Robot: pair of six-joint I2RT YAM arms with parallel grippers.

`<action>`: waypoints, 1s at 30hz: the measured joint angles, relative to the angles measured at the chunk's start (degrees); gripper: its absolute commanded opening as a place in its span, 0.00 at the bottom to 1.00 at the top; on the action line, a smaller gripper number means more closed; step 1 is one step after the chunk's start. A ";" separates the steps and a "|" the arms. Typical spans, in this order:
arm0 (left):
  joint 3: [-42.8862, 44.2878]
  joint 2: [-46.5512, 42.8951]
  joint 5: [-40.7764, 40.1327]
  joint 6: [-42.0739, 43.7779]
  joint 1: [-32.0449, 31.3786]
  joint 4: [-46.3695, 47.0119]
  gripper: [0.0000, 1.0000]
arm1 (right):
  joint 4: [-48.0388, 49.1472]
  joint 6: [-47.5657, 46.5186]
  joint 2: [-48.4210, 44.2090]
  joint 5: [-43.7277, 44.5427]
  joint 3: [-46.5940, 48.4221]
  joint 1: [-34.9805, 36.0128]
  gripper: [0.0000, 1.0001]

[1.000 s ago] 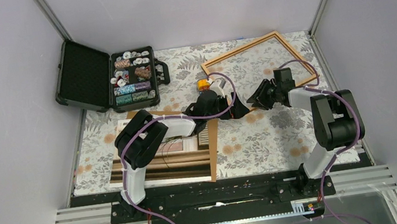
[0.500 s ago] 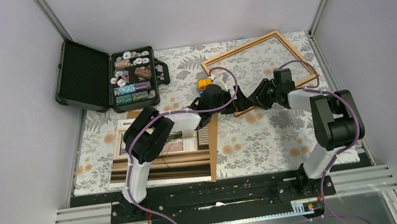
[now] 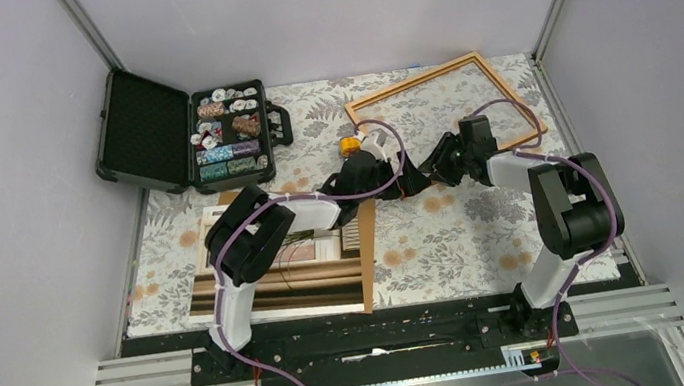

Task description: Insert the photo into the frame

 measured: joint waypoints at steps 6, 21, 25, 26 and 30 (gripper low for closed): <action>-0.22 -1.81 0.39 5.22 -1.03 -2.84 0.99 | -1.38 -1.16 0.24 0.61 1.38 0.24 0.62; -0.94 -11.96 -7.69 7.15 0.59 -12.79 0.99 | -16.20 -11.15 -1.75 5.57 5.95 0.33 0.80; -2.93 -14.62 -11.37 7.93 0.57 -13.49 0.99 | -19.93 -11.28 -1.81 6.93 5.57 0.04 0.80; -3.43 -14.99 -12.09 8.07 0.57 -13.64 0.99 | -20.48 -11.02 -1.81 7.17 5.53 -0.09 0.80; -5.20 -16.44 -14.10 8.22 0.74 -15.39 0.99 | -21.57 -7.74 -1.81 8.37 5.53 -0.44 0.77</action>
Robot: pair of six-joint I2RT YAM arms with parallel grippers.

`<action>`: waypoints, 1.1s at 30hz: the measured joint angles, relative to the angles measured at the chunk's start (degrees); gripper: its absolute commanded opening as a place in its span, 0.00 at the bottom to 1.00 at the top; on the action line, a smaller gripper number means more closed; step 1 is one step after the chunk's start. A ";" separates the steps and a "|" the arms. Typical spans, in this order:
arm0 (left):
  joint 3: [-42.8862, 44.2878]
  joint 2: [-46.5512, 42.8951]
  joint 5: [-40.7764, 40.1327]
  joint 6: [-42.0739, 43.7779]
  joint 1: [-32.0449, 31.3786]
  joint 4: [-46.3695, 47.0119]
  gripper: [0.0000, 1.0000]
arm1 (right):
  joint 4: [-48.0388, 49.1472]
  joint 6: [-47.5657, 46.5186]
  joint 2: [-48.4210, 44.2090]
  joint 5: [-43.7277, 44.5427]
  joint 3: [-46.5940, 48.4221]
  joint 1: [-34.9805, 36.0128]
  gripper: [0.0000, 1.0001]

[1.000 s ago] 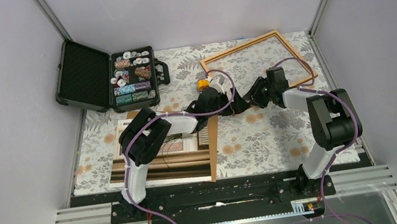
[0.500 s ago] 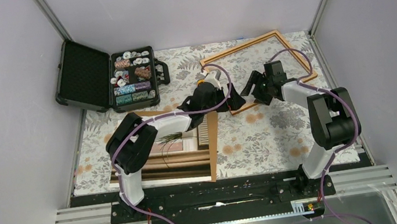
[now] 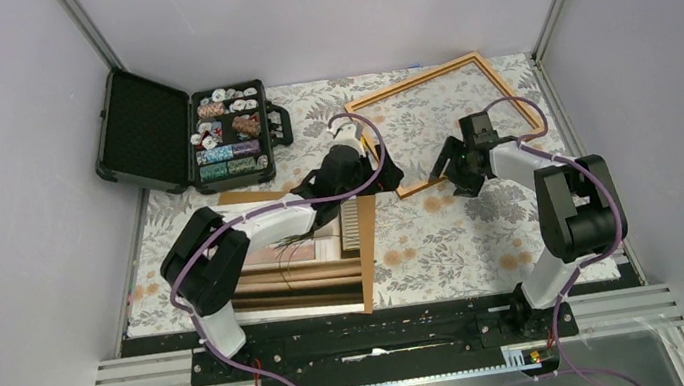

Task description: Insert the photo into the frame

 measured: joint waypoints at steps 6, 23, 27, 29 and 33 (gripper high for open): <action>-1.77 -3.61 -1.44 0.09 0.42 -1.29 0.99 | 0.28 5.51 0.02 1.36 -0.11 1.70 0.75; -3.43 -5.35 -3.67 0.74 0.57 -1.62 0.99 | 0.31 13.35 4.13 10.62 3.52 8.94 0.67; -3.54 -5.35 -4.09 0.96 0.83 -1.64 0.99 | -1.33 12.74 5.68 13.14 5.75 10.14 0.61; -3.76 -5.49 -4.24 0.98 0.98 -1.53 0.99 | -1.86 12.17 6.21 14.14 6.34 10.49 0.58; -4.42 -5.90 -4.55 1.25 1.18 -1.53 0.99 | -1.84 10.99 6.69 14.29 6.58 10.64 0.58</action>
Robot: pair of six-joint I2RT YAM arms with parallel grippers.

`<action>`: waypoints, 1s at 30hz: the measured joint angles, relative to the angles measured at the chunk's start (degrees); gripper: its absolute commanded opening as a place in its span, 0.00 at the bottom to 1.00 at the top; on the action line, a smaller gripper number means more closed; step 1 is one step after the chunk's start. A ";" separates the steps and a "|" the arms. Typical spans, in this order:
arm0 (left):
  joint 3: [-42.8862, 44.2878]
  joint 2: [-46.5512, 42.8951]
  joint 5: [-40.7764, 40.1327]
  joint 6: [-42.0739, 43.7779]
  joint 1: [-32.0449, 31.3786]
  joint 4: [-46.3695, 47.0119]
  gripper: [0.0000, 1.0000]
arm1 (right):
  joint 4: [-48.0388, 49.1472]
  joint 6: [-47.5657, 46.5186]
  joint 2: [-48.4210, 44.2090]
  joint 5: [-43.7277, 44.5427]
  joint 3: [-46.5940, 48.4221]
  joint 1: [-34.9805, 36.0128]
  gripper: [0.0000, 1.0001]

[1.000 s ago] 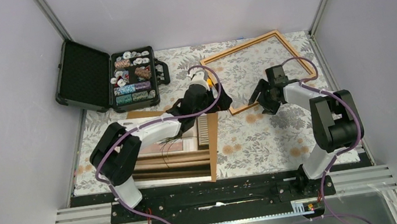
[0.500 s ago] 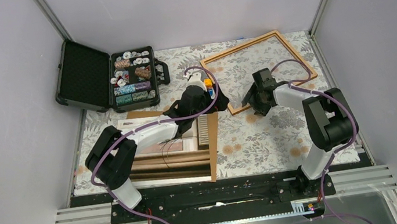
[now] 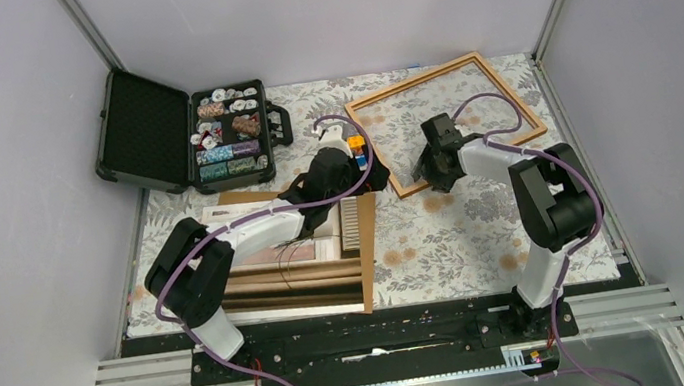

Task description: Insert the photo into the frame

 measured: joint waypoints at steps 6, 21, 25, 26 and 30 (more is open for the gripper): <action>-0.28 -0.09 -0.02 0.13 0.11 0.02 0.99 | 1.90 -1.79 -1.11 0.15 -1.95 0.00 0.58; -0.31 -0.11 0.00 0.15 0.11 0.00 0.99 | -3.91 -6.54 -18.23 1.38 -16.81 -10.99 0.66; -0.31 -0.09 0.00 0.15 0.11 0.00 0.99 | -10.86 -10.12 -25.20 4.83 -18.51 -14.75 0.76; -0.31 -0.09 0.00 0.15 0.11 0.00 0.99 | -12.11 -11.28 -26.97 5.33 -18.38 -14.75 0.76; -0.33 -0.09 0.00 0.13 0.11 0.15 0.99 | -14.95 -16.85 -31.34 5.09 -15.72 -14.53 0.83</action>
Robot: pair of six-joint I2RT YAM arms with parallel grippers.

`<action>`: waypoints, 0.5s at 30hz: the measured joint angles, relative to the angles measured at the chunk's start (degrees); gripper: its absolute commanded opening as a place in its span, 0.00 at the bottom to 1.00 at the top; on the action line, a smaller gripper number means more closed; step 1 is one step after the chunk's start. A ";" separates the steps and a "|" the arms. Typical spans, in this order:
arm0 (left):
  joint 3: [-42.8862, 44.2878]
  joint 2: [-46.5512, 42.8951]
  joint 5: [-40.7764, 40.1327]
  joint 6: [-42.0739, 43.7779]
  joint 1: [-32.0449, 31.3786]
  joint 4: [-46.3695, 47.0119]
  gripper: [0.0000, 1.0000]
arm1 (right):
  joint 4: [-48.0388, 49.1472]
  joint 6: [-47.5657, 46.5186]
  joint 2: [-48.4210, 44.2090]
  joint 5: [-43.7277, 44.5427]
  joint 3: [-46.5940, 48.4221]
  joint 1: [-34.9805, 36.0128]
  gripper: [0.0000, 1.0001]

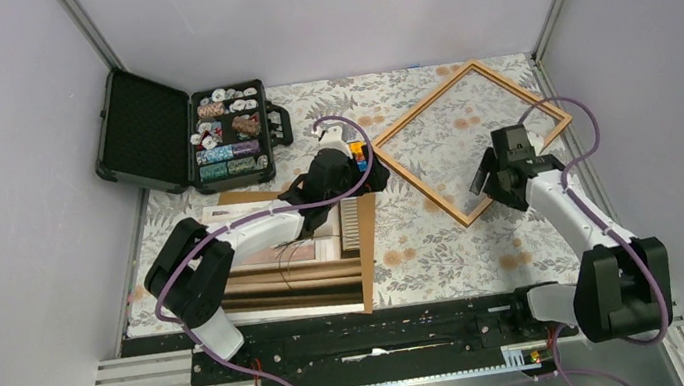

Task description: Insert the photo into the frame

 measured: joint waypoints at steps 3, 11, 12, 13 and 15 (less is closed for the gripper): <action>-0.68 0.00 -0.04 -0.02 0.00 1.07 0.99 | 0.09 -4.07 -0.79 -2.05 2.91 1.55 0.85; -3.54 0.00 -1.73 -0.83 0.00 4.24 0.99 | 5.01 -8.09 13.31 -13.97 15.37 11.04 0.72; -4.37 -0.02 -2.25 -1.14 0.00 5.40 0.99 | 6.01 -8.11 15.85 -15.19 16.83 11.63 0.70; -5.40 -0.13 -2.86 -1.42 0.00 6.38 0.99 | 6.71 -8.09 17.88 -16.02 17.92 11.93 0.69; -7.76 -0.52 -4.26 -2.14 0.00 7.32 0.99 | 7.48 -8.39 22.40 -17.27 20.68 12.52 0.66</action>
